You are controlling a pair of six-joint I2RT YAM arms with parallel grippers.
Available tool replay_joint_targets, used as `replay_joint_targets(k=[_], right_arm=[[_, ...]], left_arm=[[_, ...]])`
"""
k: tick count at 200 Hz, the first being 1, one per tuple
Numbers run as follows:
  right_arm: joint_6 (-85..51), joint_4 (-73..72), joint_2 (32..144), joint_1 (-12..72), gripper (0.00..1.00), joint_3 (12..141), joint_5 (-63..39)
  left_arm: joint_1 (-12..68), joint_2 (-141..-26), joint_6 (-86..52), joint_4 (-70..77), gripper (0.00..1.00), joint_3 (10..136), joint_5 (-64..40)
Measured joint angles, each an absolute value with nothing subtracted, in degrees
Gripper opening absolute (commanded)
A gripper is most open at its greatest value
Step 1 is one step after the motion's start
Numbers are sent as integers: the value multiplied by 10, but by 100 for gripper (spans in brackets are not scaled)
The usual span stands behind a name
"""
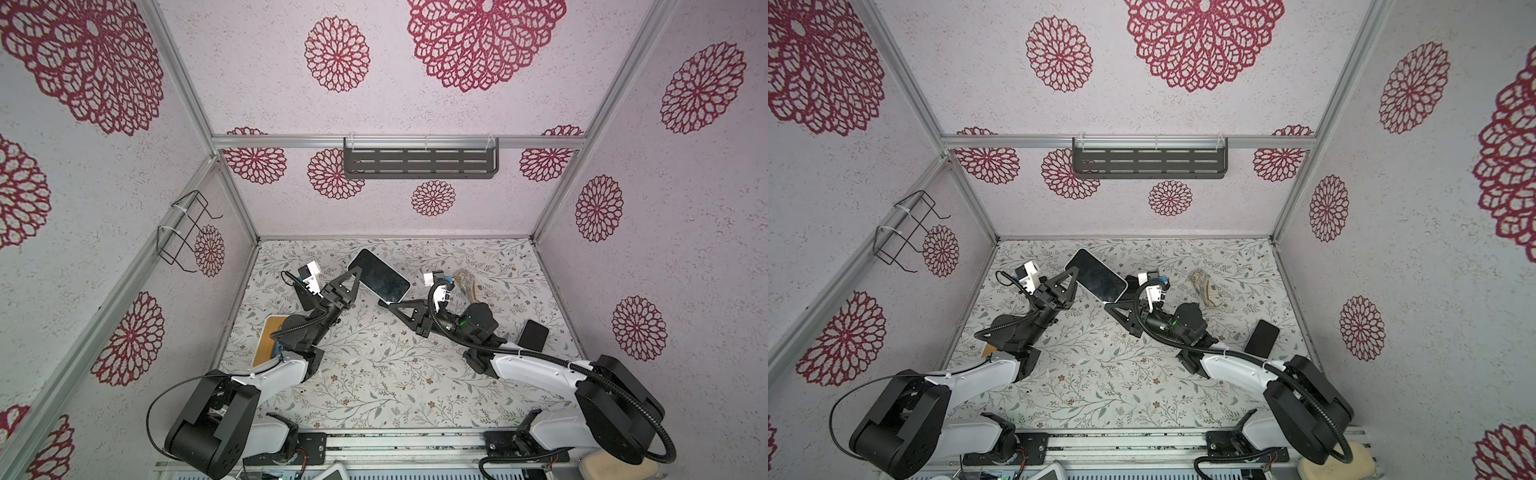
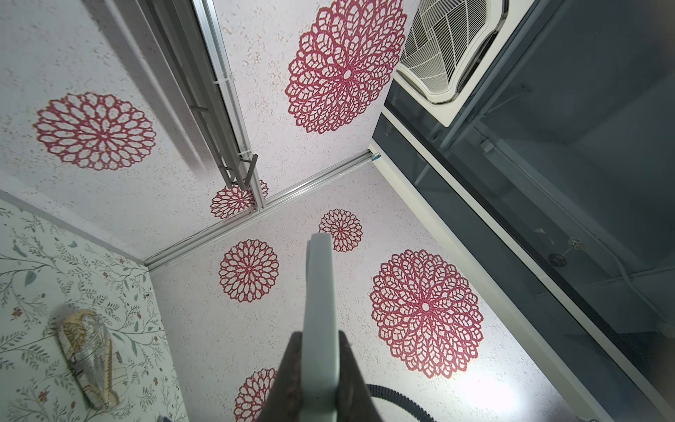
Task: Take the phone out of the phone case
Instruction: Remove the phone case from the phone.
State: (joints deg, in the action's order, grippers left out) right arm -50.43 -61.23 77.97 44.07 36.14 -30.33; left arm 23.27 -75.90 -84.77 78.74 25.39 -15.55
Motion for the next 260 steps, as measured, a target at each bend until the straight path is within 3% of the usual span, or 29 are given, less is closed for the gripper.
replay_joint_targets(k=[98, 183, 235, 240, 253, 260], right_arm=[[-307, -422, 692, 455, 7, 374, -232], [-209, -389, 693, 458, 14, 382, -182], [-153, -386, 693, 460, 13, 373, -154], [-150, -387, 693, 460, 21, 373, -151], [-142, -387, 693, 461, 55, 371, -140], [-139, -388, 691, 461, 65, 369, -127]], left_arm=[[241, -658, -817, 484, 0, 326, -178], [243, -653, -809, 355, 0, 382, -172], [251, -648, -787, 291, 0, 411, -175], [251, -647, -785, 287, 0, 414, -175], [251, -645, -775, 274, 0, 420, -175], [249, -642, -771, 261, 0, 424, -179]])
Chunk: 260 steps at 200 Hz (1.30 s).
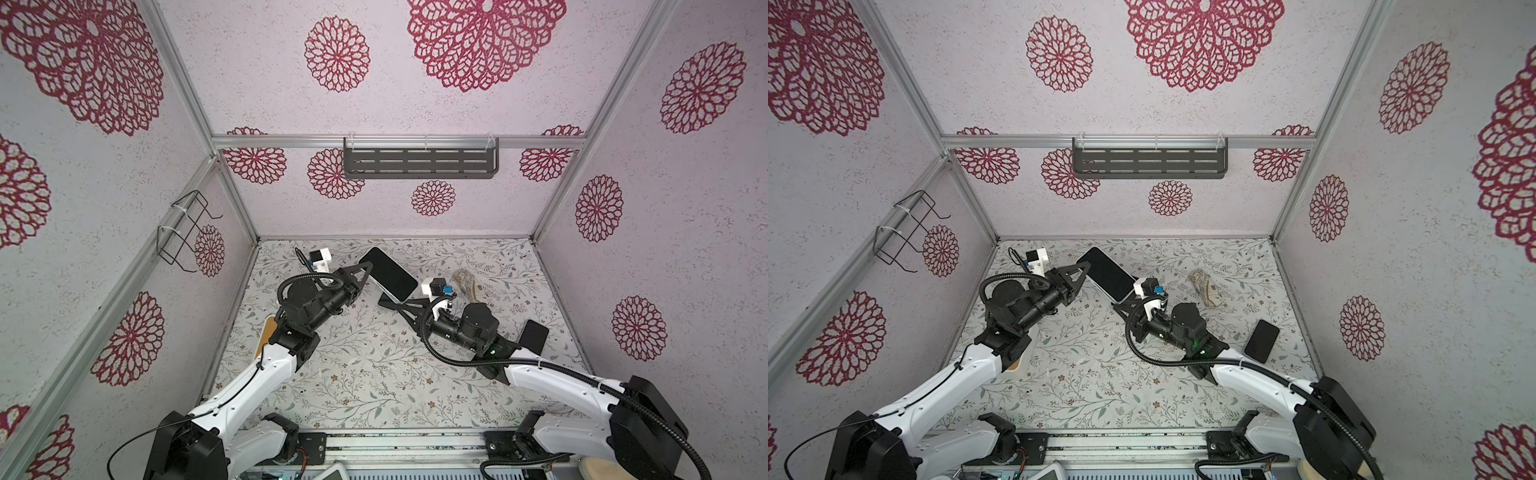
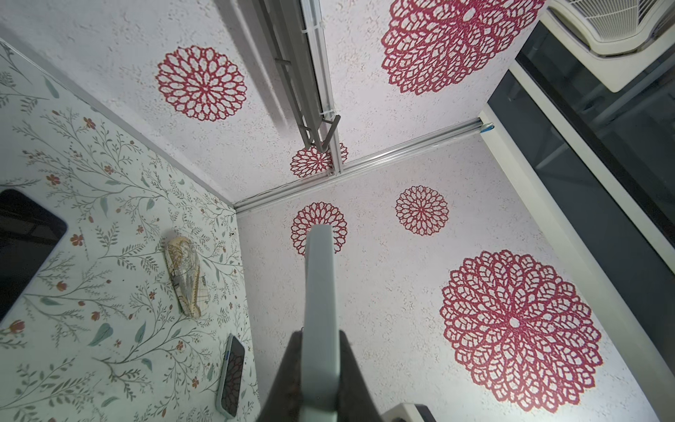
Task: Take the phone out of the phone case
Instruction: Remove the phone case from the phone.
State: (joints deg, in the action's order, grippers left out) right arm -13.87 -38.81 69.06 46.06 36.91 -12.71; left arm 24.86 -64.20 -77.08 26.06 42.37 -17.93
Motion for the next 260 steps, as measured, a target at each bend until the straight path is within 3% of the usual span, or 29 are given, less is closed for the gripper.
replay_joint_targets(k=[20, 43, 74, 104, 140, 201, 260], right_arm=[[-133, -390, 671, 456, 88, 338, -91], [-132, -367, 631, 448, 99, 290, -66], [-147, -302, 584, 444, 99, 274, -62], [-156, -253, 563, 437, 99, 286, -97], [-148, -231, 588, 433, 99, 323, -187], [-141, -249, 648, 433, 96, 359, -320], [-142, -256, 629, 433, 93, 362, -370]], left_arm=[[226, -630, -755, 221, 0, 439, -225], [163, -616, -721, 166, 0, 478, -325], [83, -619, -566, 5, 0, 600, -445], [84, -630, -400, -176, 0, 704, -517], [88, -633, -313, -264, 0, 736, -582], [150, -658, -198, -360, 0, 780, -603], [156, -660, -156, -400, 0, 788, -591]])
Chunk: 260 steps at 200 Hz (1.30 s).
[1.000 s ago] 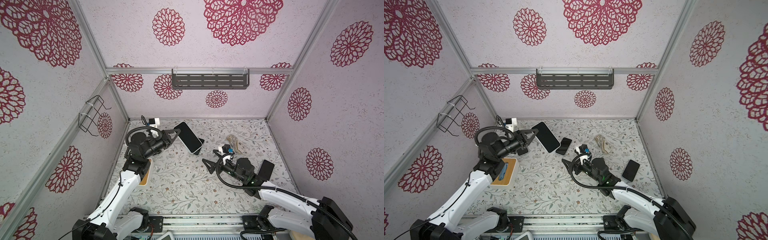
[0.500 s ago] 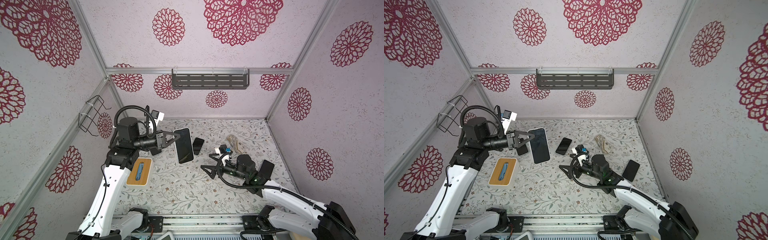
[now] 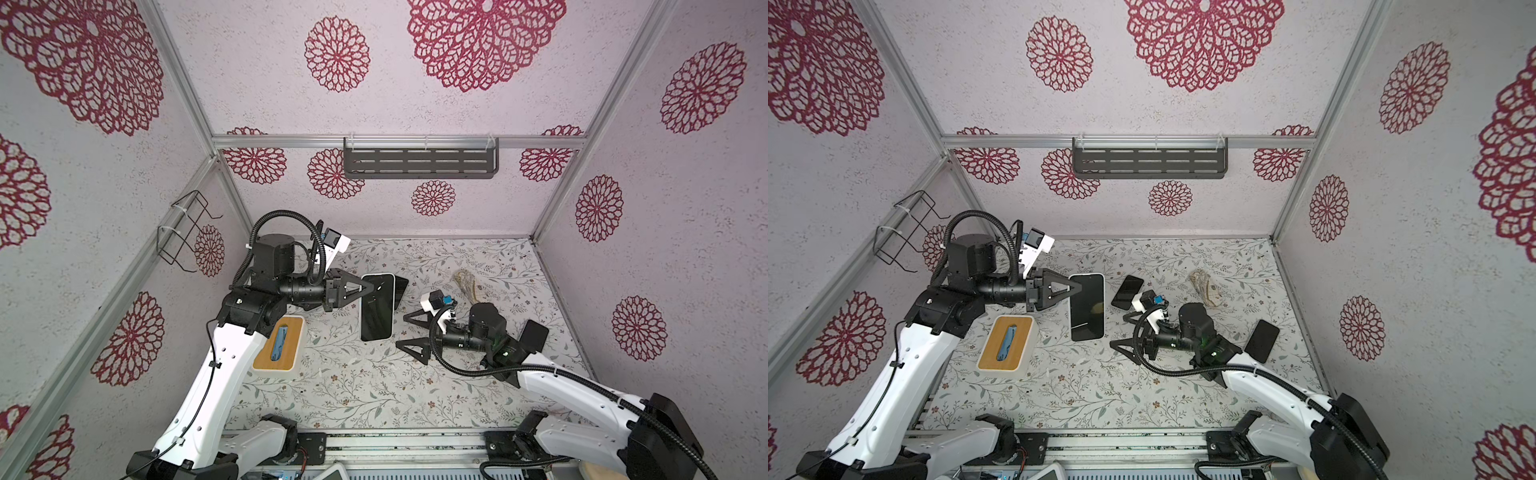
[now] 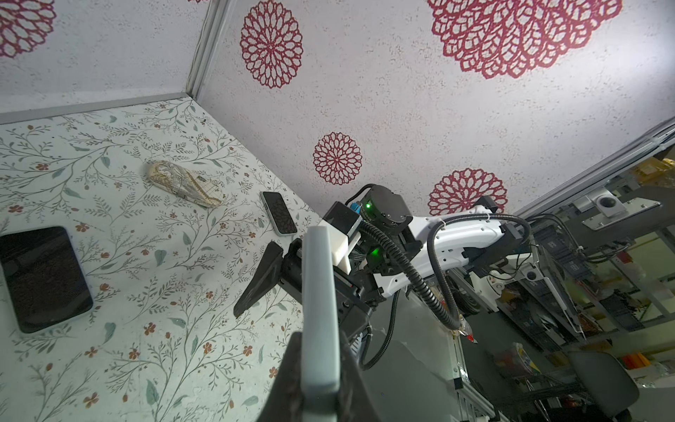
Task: Take the phone out of the phone case
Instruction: Remove the phone case from the phone.
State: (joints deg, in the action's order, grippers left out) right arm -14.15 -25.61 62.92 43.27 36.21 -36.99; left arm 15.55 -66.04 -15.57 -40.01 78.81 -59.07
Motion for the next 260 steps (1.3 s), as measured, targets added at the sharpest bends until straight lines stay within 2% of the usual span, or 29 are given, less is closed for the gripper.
replay_joint_targets(k=[30, 104, 178, 260], right_arm=[[-147, -256, 632, 433, 86, 376, -393], [-172, -279, 667, 433, 62, 404, -439], [-206, -328, 682, 434, 49, 404, -471], [-216, -350, 695, 442, 40, 402, -482]], left_arm=[[162, -662, -143, -412, 0, 788, -585], [172, -664, -135, -409, 0, 788, -573], [177, -664, -136, -396, 0, 778, -565], [177, -664, -141, -371, 0, 767, -556]])
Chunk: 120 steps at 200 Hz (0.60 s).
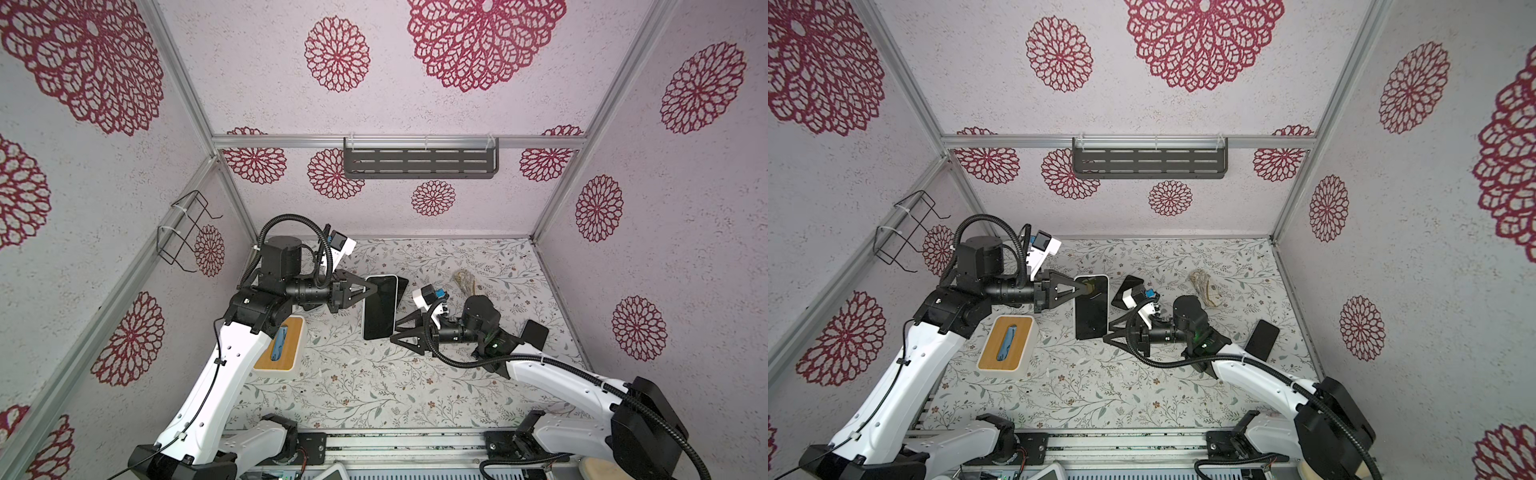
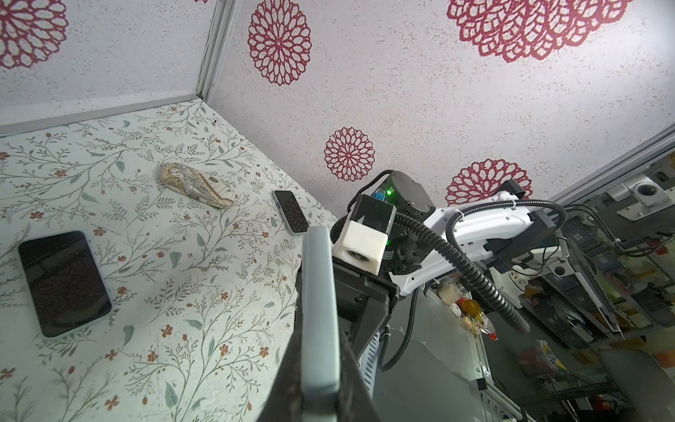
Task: Take the phone out of the phone case
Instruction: Remove the phone case from the phone.
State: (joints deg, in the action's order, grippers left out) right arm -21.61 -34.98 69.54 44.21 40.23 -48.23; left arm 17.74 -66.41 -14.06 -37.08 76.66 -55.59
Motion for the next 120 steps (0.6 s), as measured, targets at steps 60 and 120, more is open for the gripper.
replay_joint_targets(k=[60, 120], right_arm=[[-221, -361, 703, 445, 37, 402, -484], [-222, -362, 703, 446, 33, 388, -483]], left_arm=[[177, -664, -150, -355, 0, 759, -551], [177, -670, -152, -347, 0, 759, -546]])
